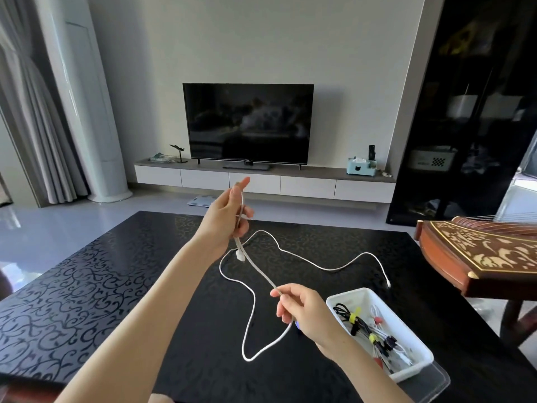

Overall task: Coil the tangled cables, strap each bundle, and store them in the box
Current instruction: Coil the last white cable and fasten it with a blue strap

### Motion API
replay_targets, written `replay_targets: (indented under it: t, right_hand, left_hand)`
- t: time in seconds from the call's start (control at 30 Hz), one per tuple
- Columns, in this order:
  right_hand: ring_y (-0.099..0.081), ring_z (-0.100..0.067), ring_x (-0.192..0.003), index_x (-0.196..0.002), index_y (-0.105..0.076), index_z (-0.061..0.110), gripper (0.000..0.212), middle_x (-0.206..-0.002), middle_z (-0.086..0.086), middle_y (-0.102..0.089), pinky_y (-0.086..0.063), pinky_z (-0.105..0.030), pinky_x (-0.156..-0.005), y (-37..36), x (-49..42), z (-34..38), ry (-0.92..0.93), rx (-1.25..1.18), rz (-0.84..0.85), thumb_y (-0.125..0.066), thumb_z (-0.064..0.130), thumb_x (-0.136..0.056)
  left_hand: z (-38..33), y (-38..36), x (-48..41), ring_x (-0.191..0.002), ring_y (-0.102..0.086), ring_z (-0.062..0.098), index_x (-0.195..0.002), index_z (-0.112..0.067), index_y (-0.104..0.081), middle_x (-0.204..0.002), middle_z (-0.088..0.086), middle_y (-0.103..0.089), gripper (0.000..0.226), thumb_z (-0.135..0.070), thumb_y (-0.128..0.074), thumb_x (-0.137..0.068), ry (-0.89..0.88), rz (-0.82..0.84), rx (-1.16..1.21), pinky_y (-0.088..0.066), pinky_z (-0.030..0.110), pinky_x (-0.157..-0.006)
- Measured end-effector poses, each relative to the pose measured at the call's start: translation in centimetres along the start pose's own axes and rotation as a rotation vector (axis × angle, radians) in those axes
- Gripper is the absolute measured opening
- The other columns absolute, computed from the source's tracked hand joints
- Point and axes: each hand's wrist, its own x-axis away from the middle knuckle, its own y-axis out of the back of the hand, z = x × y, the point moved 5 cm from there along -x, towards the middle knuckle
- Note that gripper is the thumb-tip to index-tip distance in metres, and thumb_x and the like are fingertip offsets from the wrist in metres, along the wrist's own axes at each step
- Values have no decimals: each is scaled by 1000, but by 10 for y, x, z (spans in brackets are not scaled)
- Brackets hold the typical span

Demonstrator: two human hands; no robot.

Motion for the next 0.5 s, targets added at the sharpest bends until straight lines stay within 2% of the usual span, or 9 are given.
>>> replay_targets:
  t: [0.07,0.13,0.23,0.27,0.33,0.37,0.4,0.47,0.5]
  right_hand:
    - [-58,-4,-64,-98,-63,14,20,-72,2,-65,-50,-18,-69,-2,2,-2,-6,-30,-1,-45,6,-98]
    - [-59,-7,-60,-96,-60,9,14,-71,-1,-65,-53,-22,-67,-7,4,-2,-16,-64,-28,-46,6,-98]
    - [-51,-3,-49,-91,-60,7,14,-64,0,-61,-47,-21,-56,-14,2,6,59,71,-70,-47,10,-97]
    - [-49,-2,-49,-89,-61,10,16,-62,4,-59,-43,-19,-56,-15,1,12,118,155,-84,-48,12,-96]
    - [-52,0,-56,-86,-65,13,16,-59,12,-55,-39,-13,-60,-14,1,27,261,286,-126,-52,13,-95]
    - [-54,1,-61,-86,-67,13,14,-60,16,-56,-40,-12,-63,-14,1,35,333,326,-144,-54,12,-93]
    - [-57,1,-67,-87,-69,13,12,-66,19,-58,-42,-13,-67,-14,0,43,391,351,-160,-57,13,-92]
    - [-60,0,-79,-92,-72,17,10,-80,16,-65,-46,-16,-76,-14,-5,57,440,343,-180,-62,16,-90]
    - [-60,0,-80,-94,-73,18,11,-83,17,-65,-45,-15,-77,-14,-8,64,449,329,-184,-63,18,-89]
  left_hand:
    - [-7,3,-5,-40,-29,6,-134,-34,-47,-53,-8,-43,40,-46,-35,-98,-22,-43,80,-27,18,-40]
    - [-11,3,-7,-42,-25,5,-139,-36,-40,-52,-10,-32,45,-50,-33,-97,-42,-44,60,-24,18,-41]
    - [-10,-7,-6,-51,-30,6,-146,-36,-24,-65,-6,-35,59,-63,-22,-94,-10,55,-247,-28,20,-54]
    - [-9,-10,-5,-55,-36,7,-143,-33,-31,-71,-4,-42,62,-66,-21,-93,24,87,-333,-32,22,-59]
    - [-6,-9,-1,-66,-46,13,-113,-27,-58,-80,3,-55,61,-73,-25,-89,102,128,-425,-35,27,-66]
    - [-3,-5,3,-72,-48,16,-97,-28,-60,-83,7,-57,62,-78,-26,-84,146,151,-455,-34,29,-67]
    - [1,-3,8,-76,-47,19,-89,-31,-57,-87,9,-58,64,-84,-23,-77,185,183,-498,-33,31,-69]
    - [12,1,17,-78,-47,20,-99,-38,-52,-92,11,-59,79,-94,-13,-59,235,263,-568,-34,32,-71]
    - [19,5,19,-75,-48,19,-116,-37,-50,-91,9,-61,92,-95,-11,-56,257,289,-560,-35,31,-68]
